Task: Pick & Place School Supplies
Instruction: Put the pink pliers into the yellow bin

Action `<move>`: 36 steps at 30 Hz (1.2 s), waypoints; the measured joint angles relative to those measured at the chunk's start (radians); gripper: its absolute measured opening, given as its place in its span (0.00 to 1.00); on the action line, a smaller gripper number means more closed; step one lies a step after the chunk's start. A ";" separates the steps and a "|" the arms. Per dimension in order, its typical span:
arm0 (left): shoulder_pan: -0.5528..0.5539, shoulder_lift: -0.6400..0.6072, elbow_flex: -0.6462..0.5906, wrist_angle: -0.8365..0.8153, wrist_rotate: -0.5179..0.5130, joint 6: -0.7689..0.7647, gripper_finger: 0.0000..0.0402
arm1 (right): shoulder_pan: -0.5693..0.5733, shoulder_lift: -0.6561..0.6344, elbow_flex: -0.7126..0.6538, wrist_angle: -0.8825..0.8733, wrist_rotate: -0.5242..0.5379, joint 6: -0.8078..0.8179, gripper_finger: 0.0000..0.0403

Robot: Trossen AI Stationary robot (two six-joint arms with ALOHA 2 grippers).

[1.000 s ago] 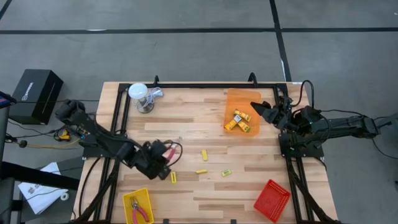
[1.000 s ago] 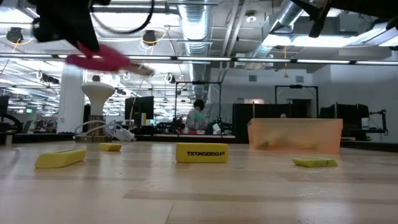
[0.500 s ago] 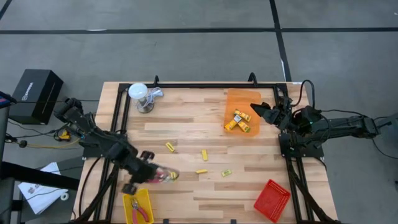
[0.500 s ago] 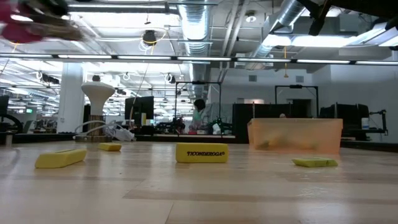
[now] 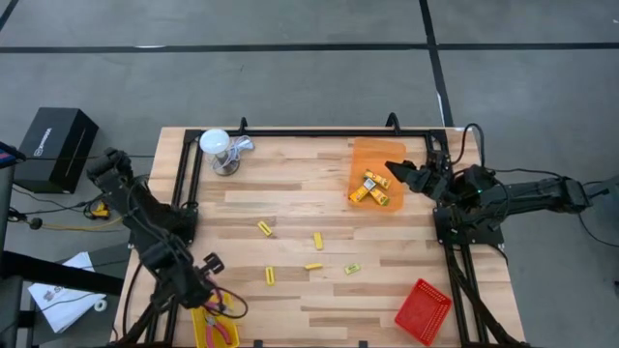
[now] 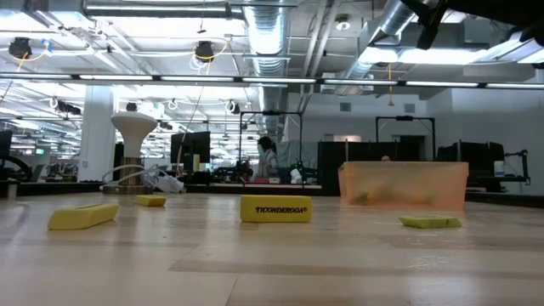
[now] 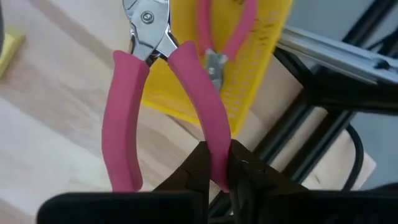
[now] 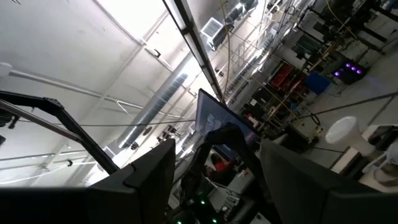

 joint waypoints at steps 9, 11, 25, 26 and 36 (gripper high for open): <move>-0.076 0.001 -0.001 0.002 0.009 0.024 0.06 | 0.000 0.019 0.000 0.006 0.000 0.000 0.56; -0.077 0.006 -0.009 0.010 0.024 0.025 0.06 | 0.000 0.020 0.000 0.003 0.000 0.000 0.56; -0.073 0.069 -0.069 0.187 0.087 0.083 0.06 | 0.000 0.020 0.000 0.000 0.000 -0.024 0.56; -0.073 0.069 -0.069 0.199 0.087 0.084 0.06 | 0.000 0.020 0.000 -0.001 0.000 -0.025 0.56; -0.056 0.088 -0.089 0.240 0.083 0.158 0.06 | 0.000 0.020 0.001 -0.005 0.000 -0.036 0.56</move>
